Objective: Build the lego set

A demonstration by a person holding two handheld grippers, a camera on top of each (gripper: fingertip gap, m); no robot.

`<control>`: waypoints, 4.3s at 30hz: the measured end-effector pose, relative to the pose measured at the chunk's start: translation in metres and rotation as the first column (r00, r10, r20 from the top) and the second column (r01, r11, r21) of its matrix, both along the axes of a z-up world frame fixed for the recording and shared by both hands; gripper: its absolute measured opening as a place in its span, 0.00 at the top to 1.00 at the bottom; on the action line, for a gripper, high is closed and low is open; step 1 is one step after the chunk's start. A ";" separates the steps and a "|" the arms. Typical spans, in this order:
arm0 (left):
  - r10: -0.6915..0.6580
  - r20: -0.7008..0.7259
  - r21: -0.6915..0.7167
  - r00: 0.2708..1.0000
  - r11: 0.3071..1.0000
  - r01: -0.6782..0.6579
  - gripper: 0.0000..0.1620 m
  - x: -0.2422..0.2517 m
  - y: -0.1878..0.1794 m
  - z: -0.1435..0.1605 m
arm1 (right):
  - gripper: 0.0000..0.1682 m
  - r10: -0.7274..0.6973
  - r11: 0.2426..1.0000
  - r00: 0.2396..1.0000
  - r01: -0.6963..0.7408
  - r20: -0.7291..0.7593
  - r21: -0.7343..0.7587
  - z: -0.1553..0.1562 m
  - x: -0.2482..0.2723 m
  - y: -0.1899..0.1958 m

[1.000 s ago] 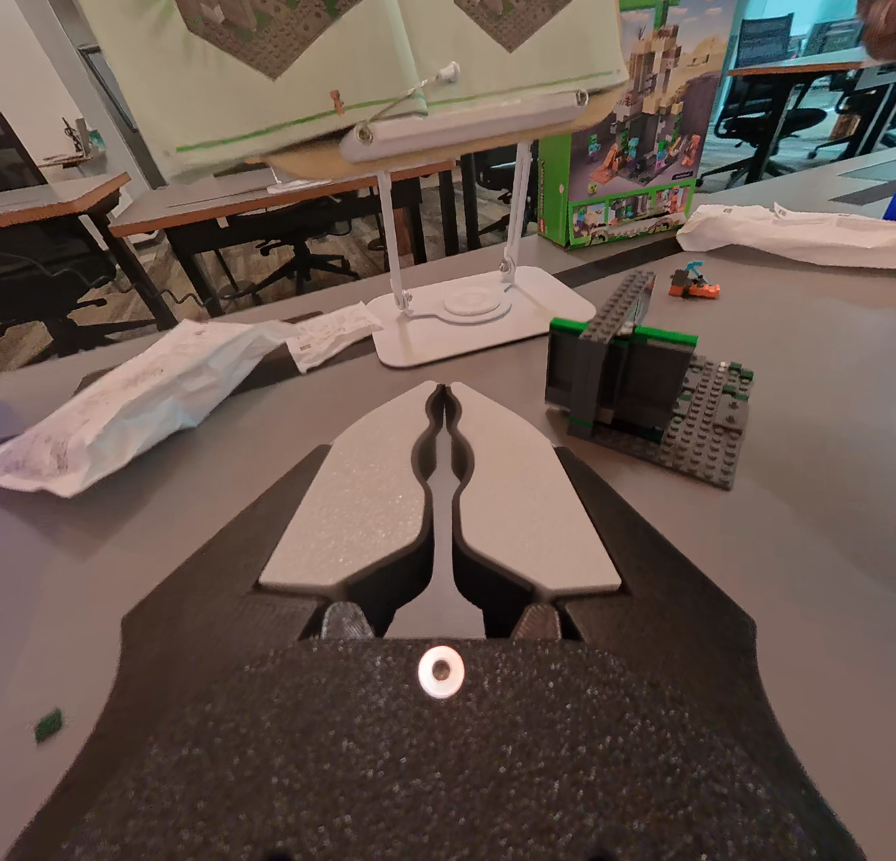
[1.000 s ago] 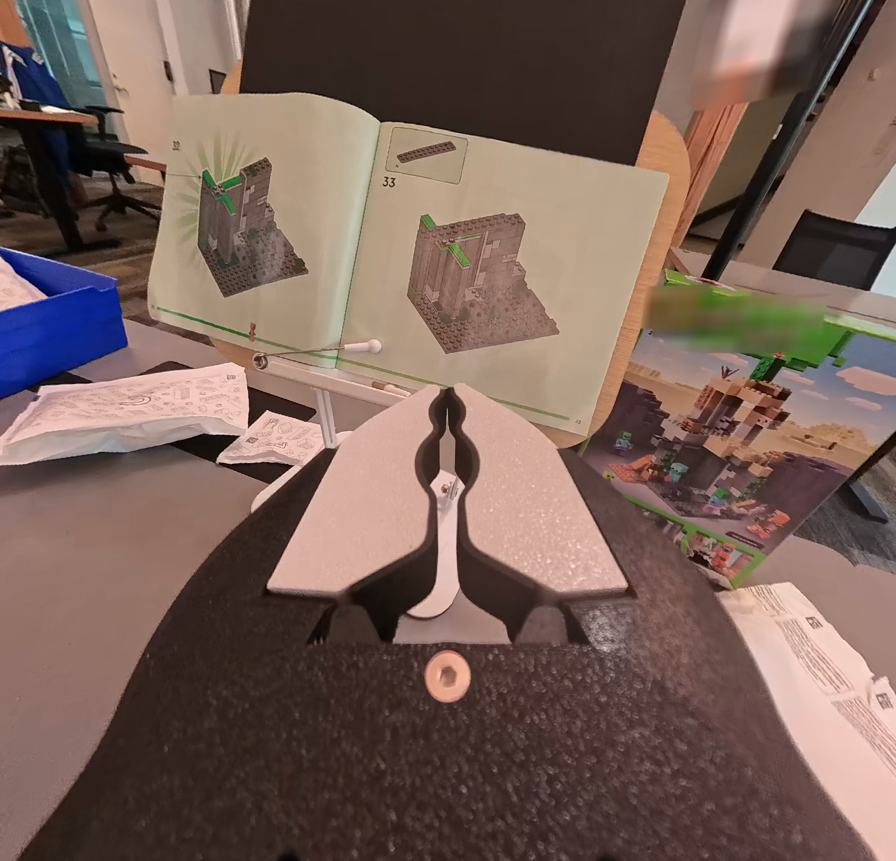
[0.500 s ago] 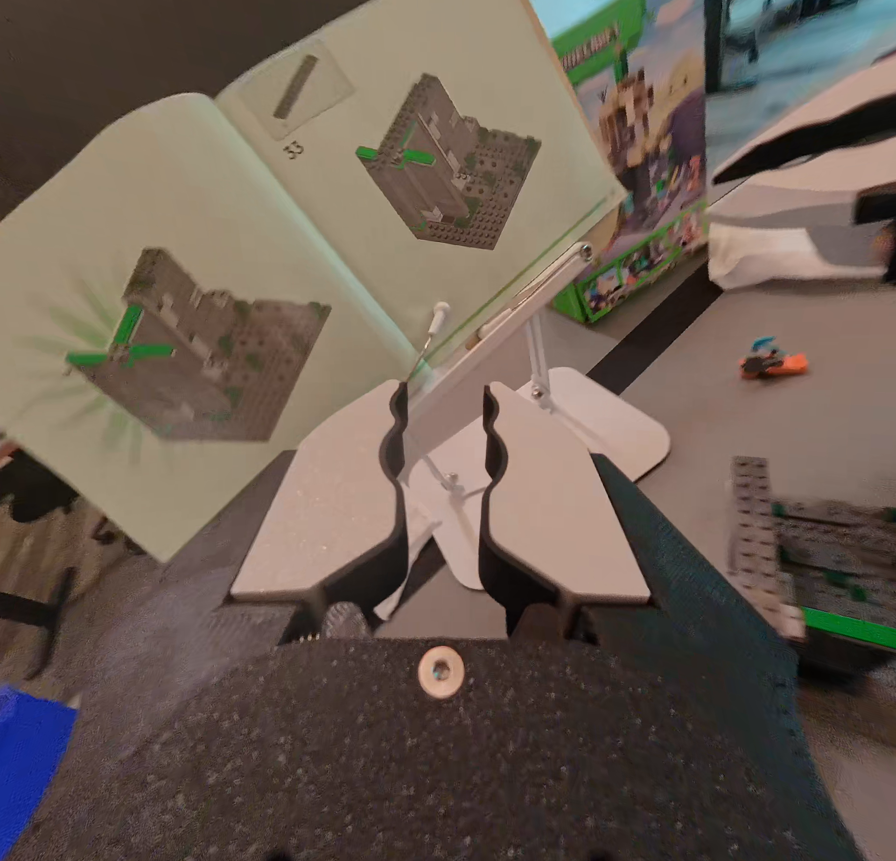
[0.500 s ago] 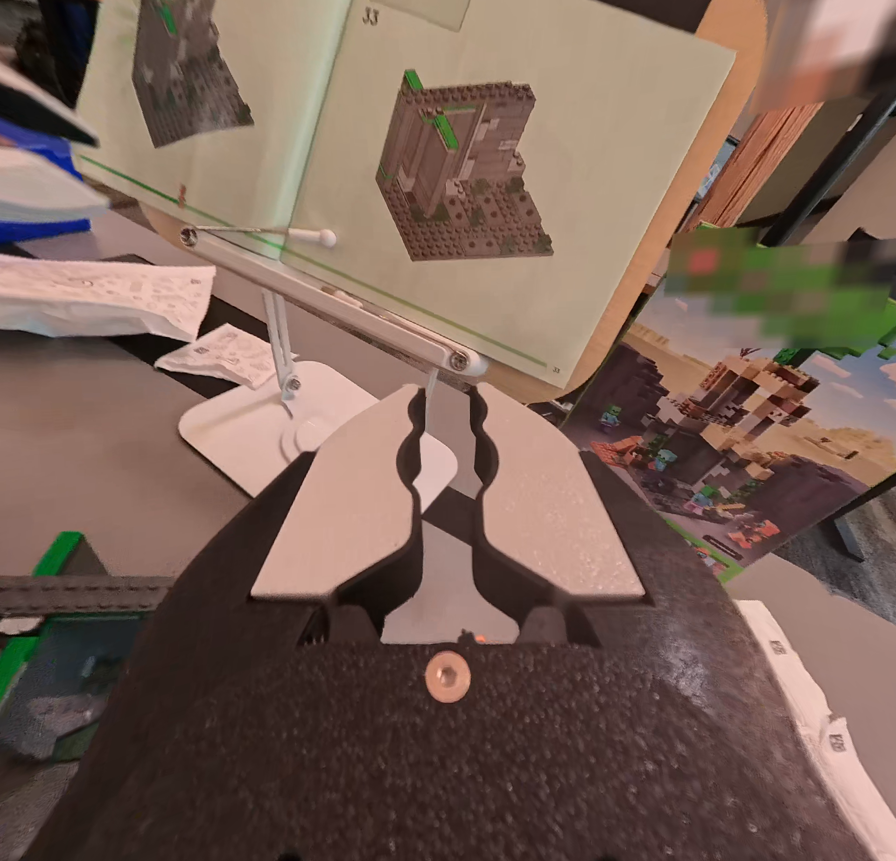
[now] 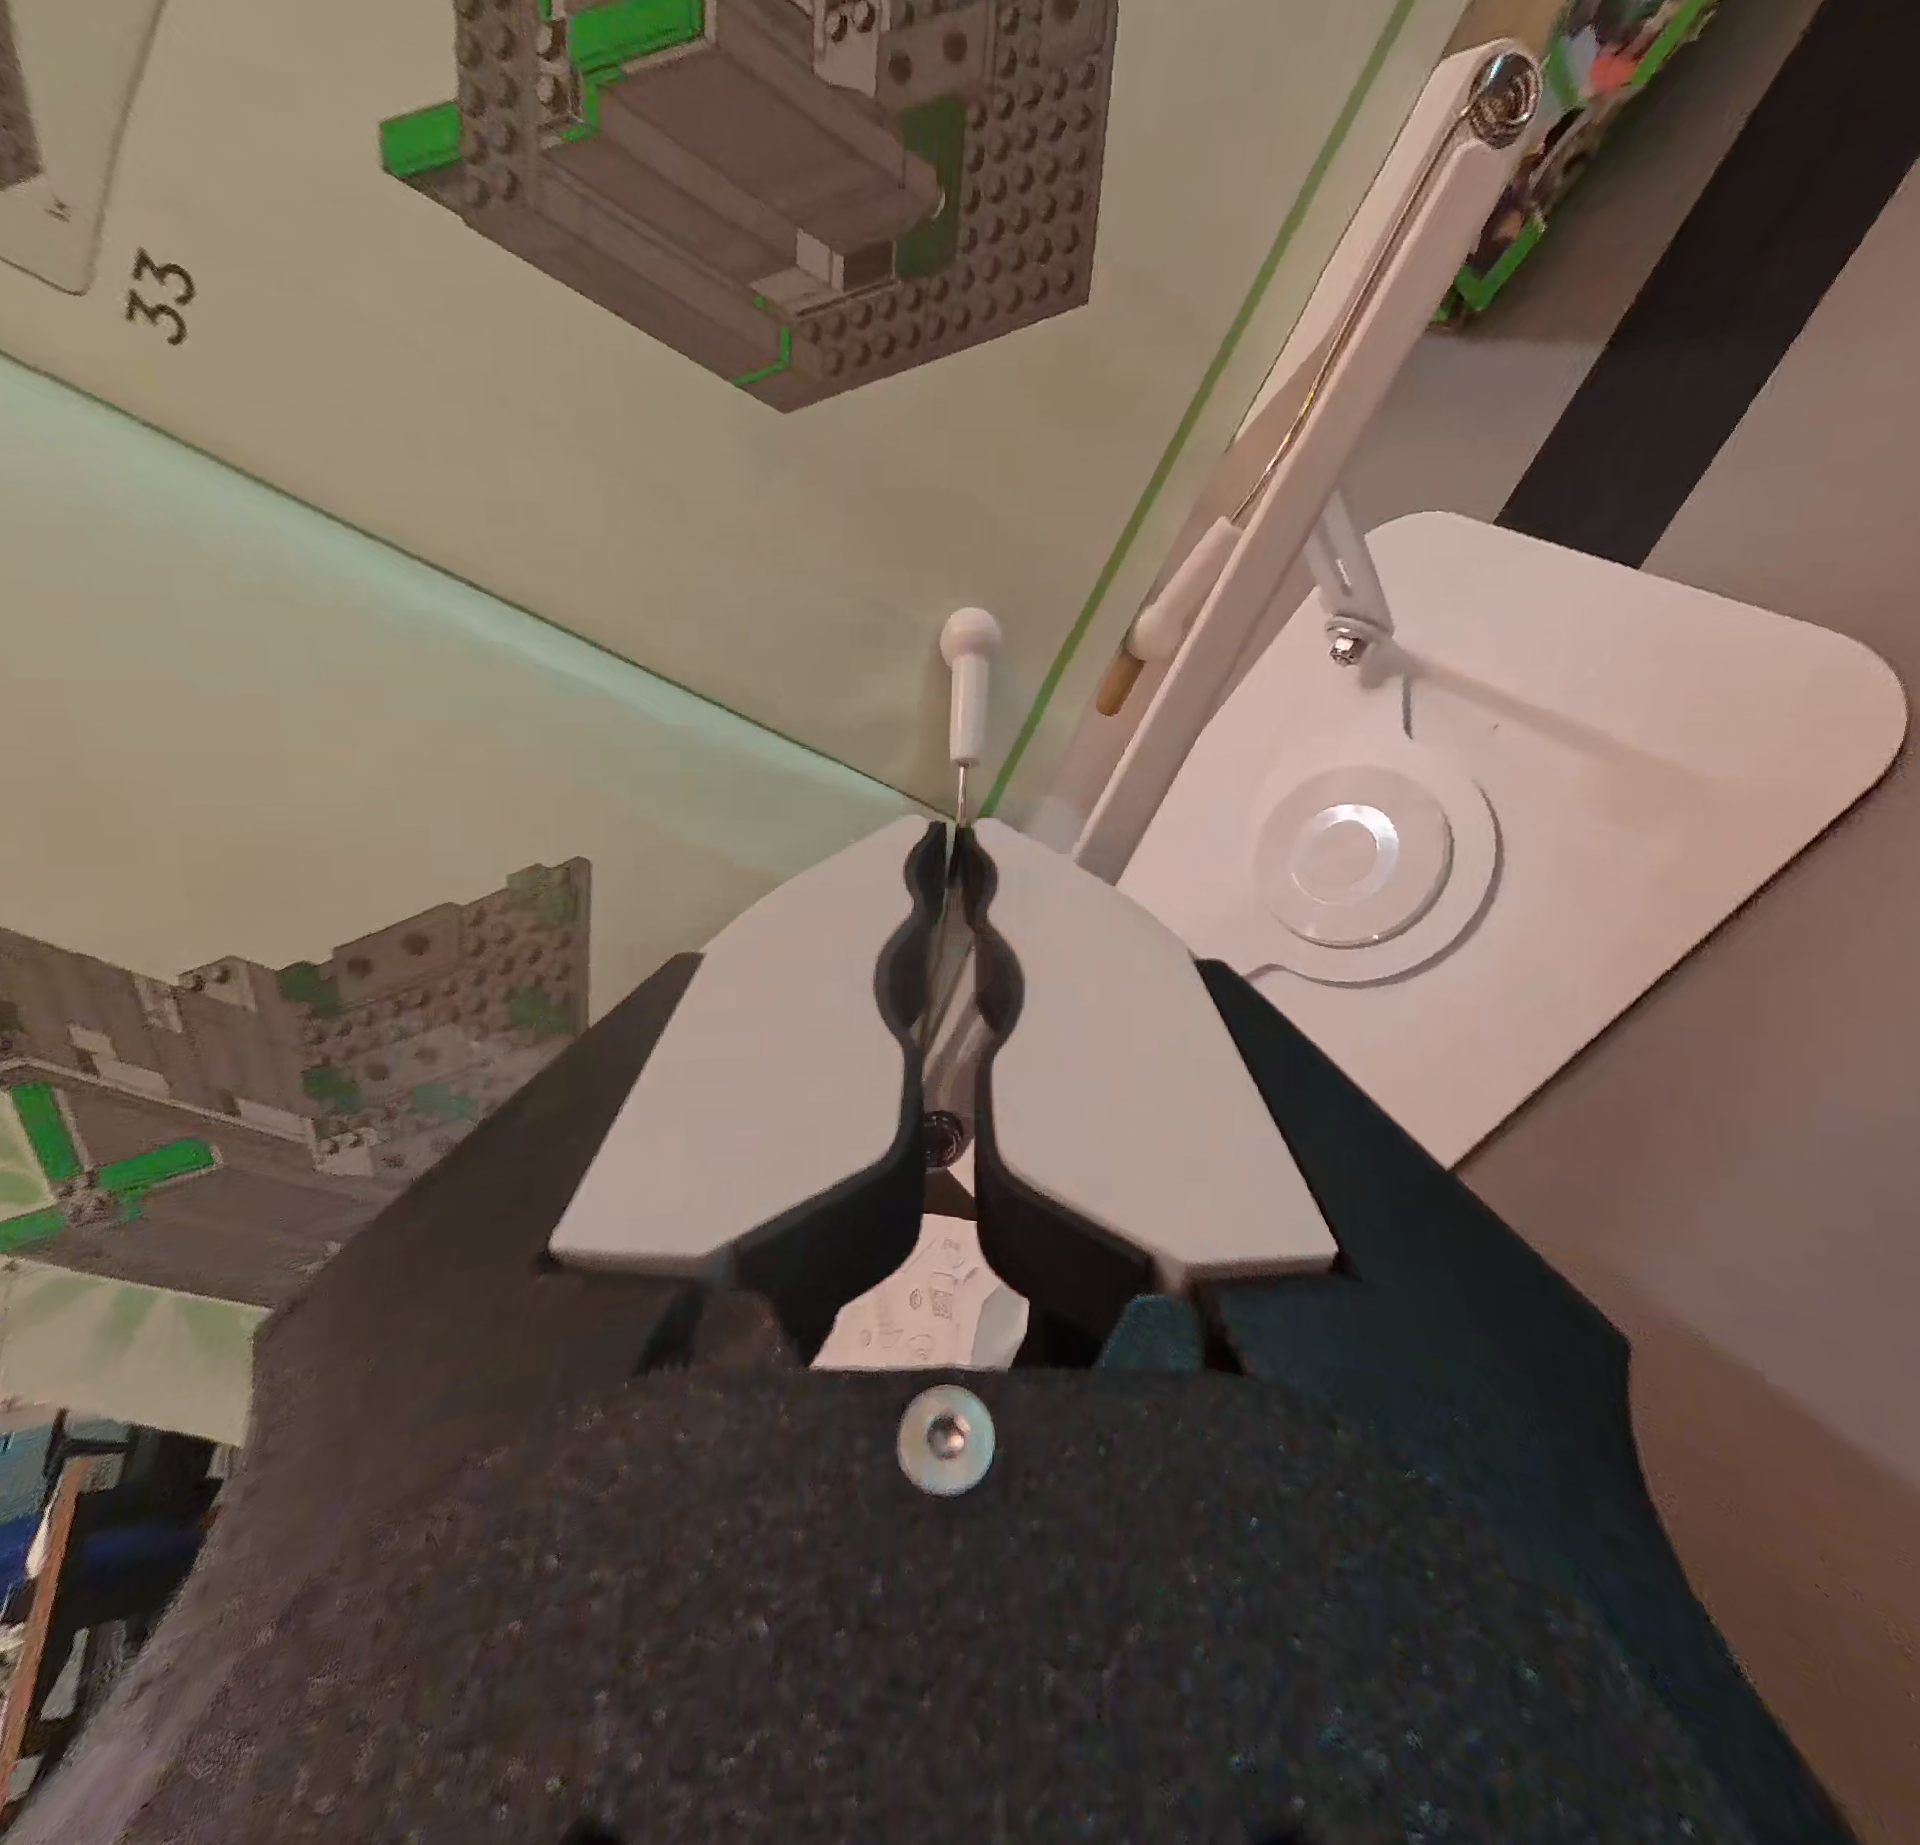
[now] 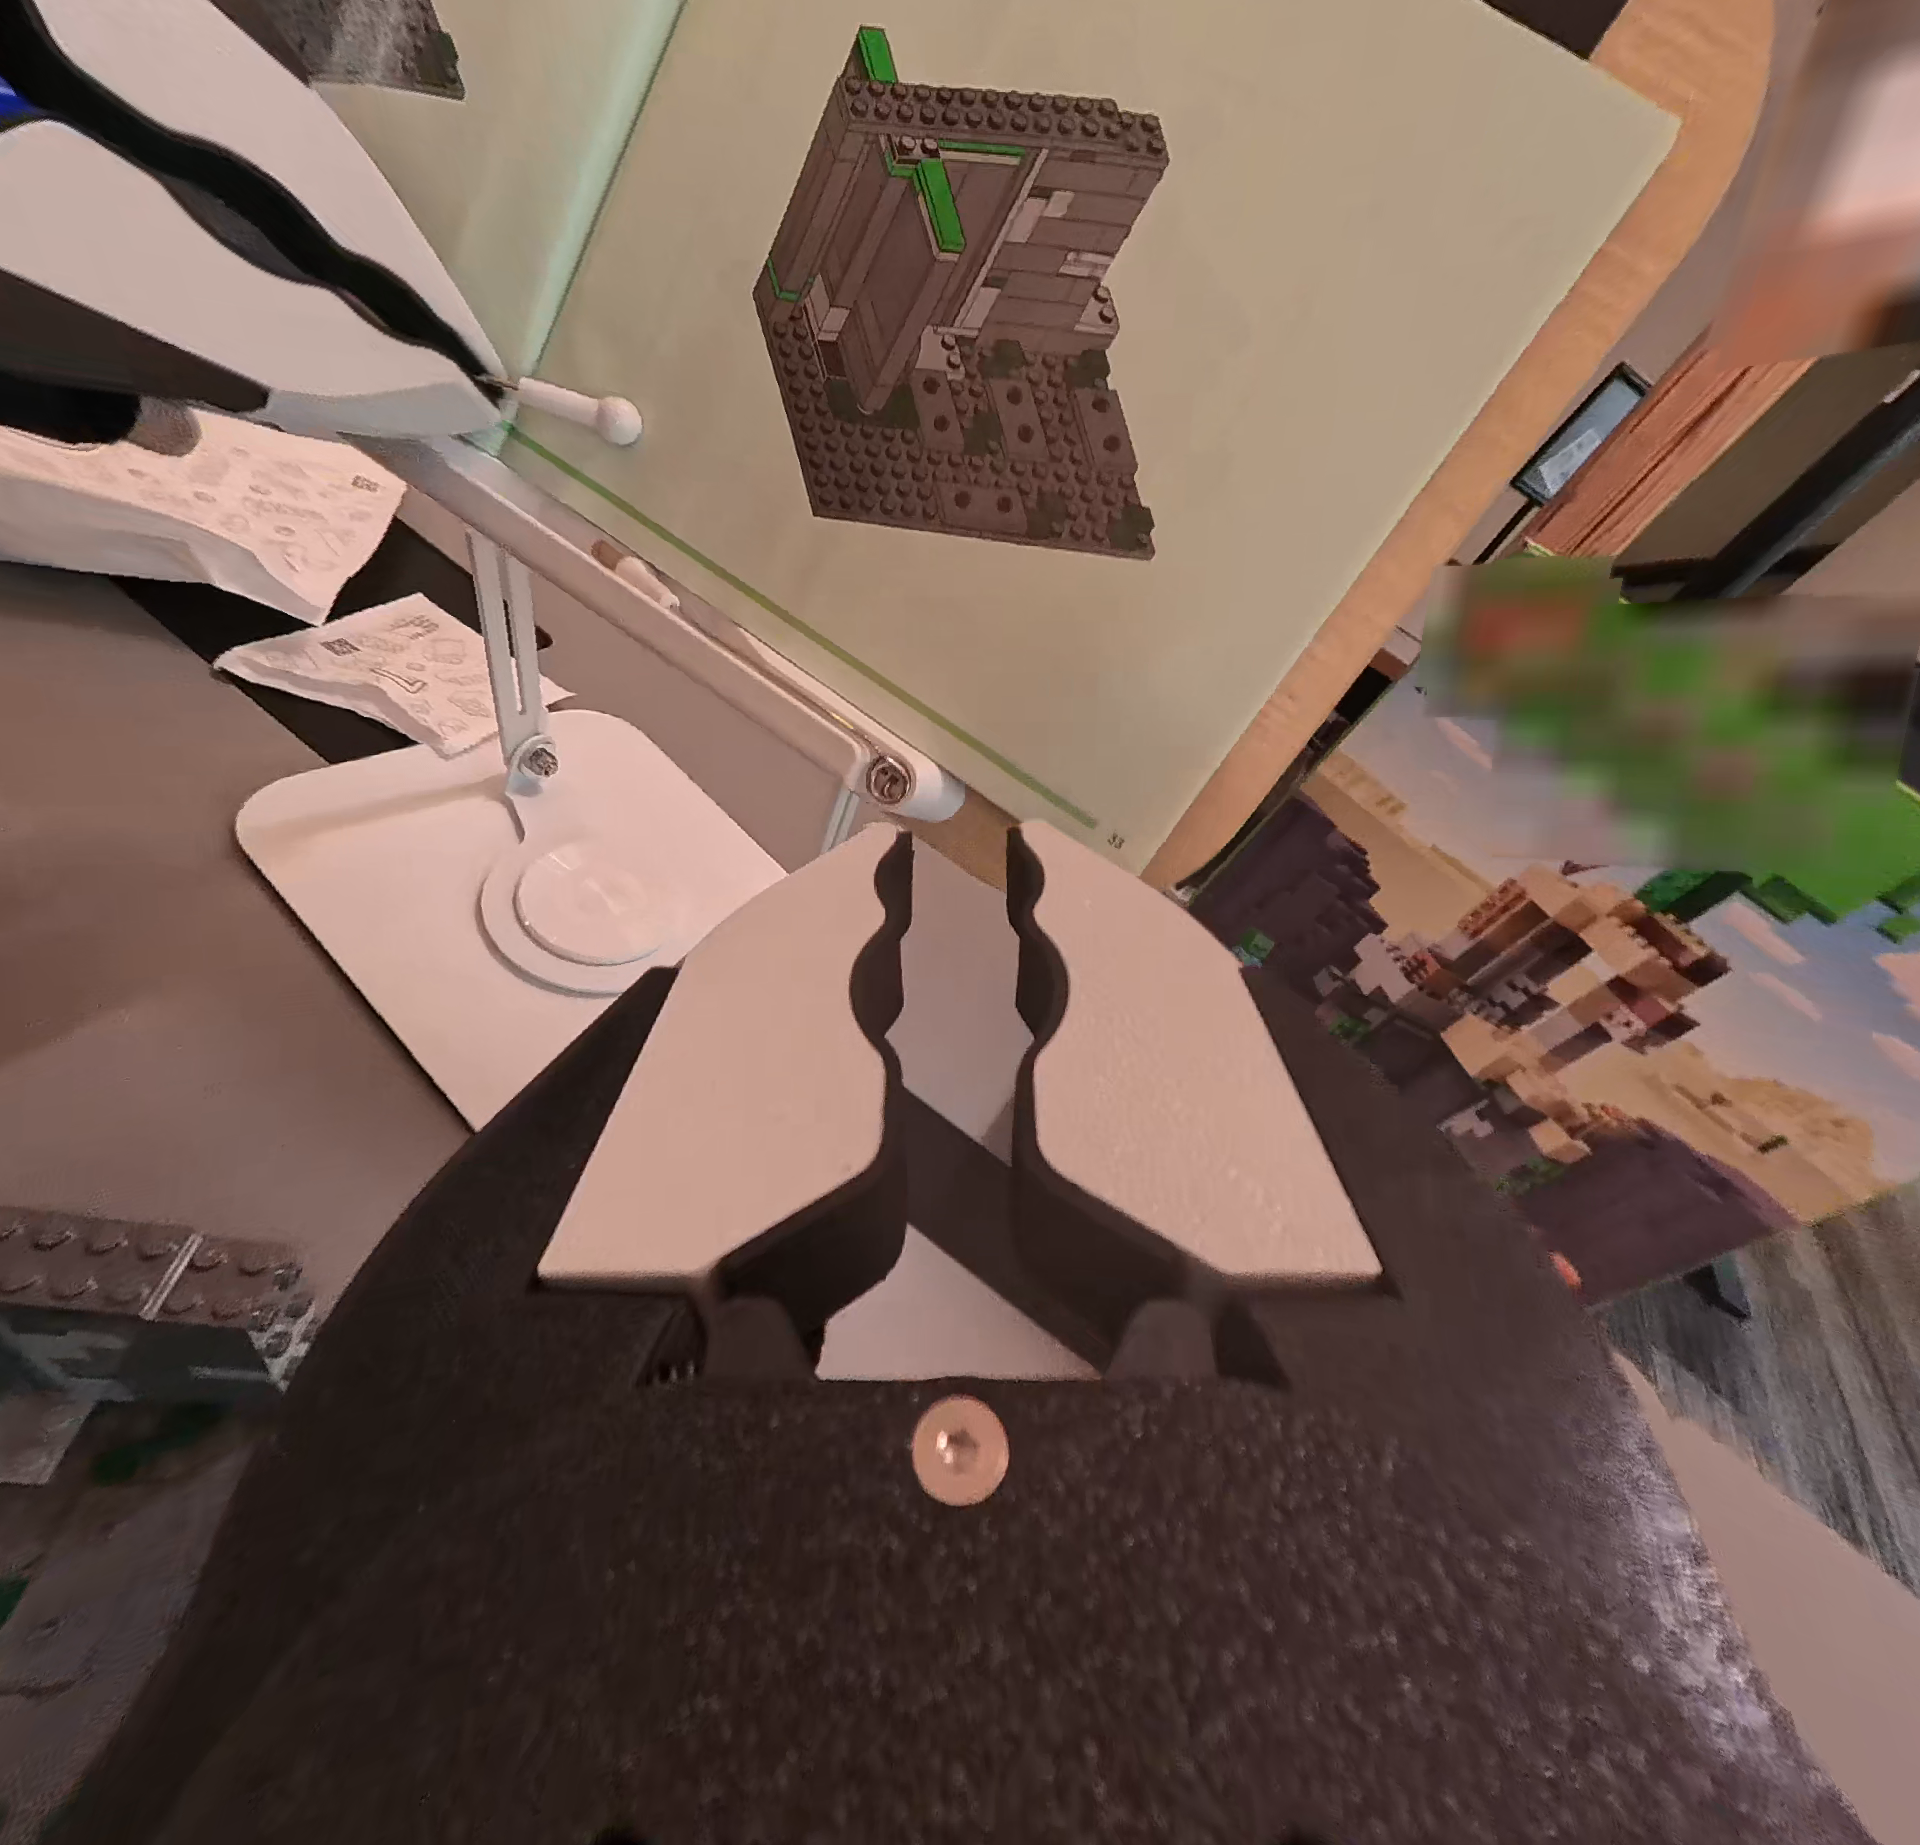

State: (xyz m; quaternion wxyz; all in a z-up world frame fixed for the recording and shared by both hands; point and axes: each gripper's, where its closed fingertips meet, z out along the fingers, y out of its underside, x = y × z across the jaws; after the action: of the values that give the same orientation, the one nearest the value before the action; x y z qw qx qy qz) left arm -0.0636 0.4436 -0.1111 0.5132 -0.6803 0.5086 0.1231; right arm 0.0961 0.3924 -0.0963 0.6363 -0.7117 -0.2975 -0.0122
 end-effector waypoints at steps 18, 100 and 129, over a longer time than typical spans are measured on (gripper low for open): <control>0.304 0.798 -0.213 0.520 0.950 -0.229 0.96 -0.086 0.001 0.023 | 0.89 0.017 0.999 0.955 -0.026 0.295 0.027 -0.009 0.022 0.031; 0.004 0.515 0.047 0.857 0.998 -0.032 1.00 -0.004 -0.101 0.003 | 1.00 0.627 0.745 0.700 -0.411 0.342 -0.526 -0.018 0.019 0.039; -0.132 0.371 0.111 0.919 0.989 0.097 0.90 0.109 -0.055 0.012 | 0.81 0.391 0.895 0.574 -0.421 0.719 -0.151 -0.022 0.020 0.041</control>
State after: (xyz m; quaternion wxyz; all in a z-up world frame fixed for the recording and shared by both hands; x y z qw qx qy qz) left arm 0.0454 0.3891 -0.0993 0.6378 -0.6365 0.4333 -0.0177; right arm 0.1157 0.4332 -0.1186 0.4611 -0.5465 -0.6815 -0.1558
